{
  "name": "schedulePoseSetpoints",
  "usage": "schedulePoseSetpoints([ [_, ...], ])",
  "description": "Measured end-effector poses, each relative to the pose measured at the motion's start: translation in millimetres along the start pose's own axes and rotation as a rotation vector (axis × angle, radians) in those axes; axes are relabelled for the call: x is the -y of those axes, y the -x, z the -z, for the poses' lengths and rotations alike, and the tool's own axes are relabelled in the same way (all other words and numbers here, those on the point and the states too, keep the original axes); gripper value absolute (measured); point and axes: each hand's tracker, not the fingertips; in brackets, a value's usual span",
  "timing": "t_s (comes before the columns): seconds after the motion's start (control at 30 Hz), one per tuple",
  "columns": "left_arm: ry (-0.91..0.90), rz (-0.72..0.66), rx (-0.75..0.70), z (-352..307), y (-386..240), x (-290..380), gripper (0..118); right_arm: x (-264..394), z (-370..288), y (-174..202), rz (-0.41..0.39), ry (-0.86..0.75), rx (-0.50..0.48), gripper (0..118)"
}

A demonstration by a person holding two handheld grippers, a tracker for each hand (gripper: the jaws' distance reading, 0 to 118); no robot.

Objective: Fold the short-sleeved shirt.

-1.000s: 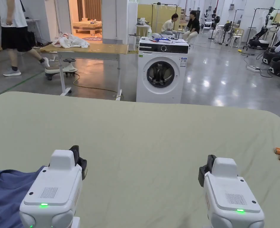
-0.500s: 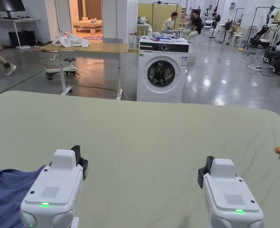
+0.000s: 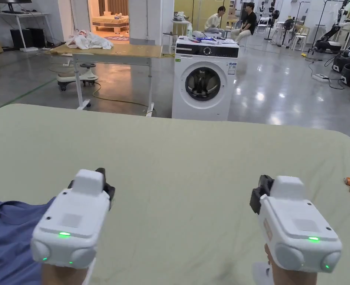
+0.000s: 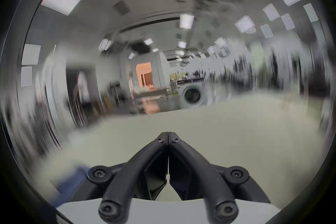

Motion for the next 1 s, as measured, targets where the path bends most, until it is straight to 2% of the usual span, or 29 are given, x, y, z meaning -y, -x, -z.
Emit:
schedulePoseSetpoints([
  [0.07,0.009,0.347,-0.026,3,-16,5,0,7,4,19,-0.406,-0.031,0.032,1],
  [0.13,0.022,0.68,-0.078,-1,-35,10,0,17,7,30,-0.725,-0.027,0.061,1],
  [0.2,0.002,0.796,-0.051,0,-36,17,0,25,2,34,-0.93,-0.062,0.043,1],
  [0.23,-0.004,0.799,-0.034,-5,-35,15,0,27,0,36,-1.008,-0.058,0.032,1],
  [0.27,-0.003,0.767,-0.027,-5,-33,13,0,28,-3,37,-1.04,-0.073,0.025,1],
  [0.37,-0.011,0.632,-0.02,-6,-22,7,0,24,-12,37,-0.948,-0.069,0.009,1],
  [0.43,0.003,0.444,-0.005,-7,-15,1,0,22,-13,37,-0.819,-0.041,0.017,1],
  [0.53,0.042,0.069,0.016,-5,3,-3,0,12,-14,29,-0.5,0.005,0.018,1],
  [0.63,0.124,-0.272,-0.001,5,20,3,0,2,-20,25,-0.179,0.018,0.062,1],
  [0.73,0.085,-0.53,0.044,3,29,11,0,8,-8,12,0.086,0.053,0.071,1],
  [0.8,0.032,-0.649,0.059,-2,32,14,0,8,-7,6,0.254,0.062,0.072,1],
  [0.87,-0.014,-0.681,0.052,-7,34,14,0,8,-10,3,0.319,0.054,0.09,1],
  [1.0,-0.046,-0.62,0.049,-11,35,7,0,9,-10,6,0.283,0.039,0.09,1],
])
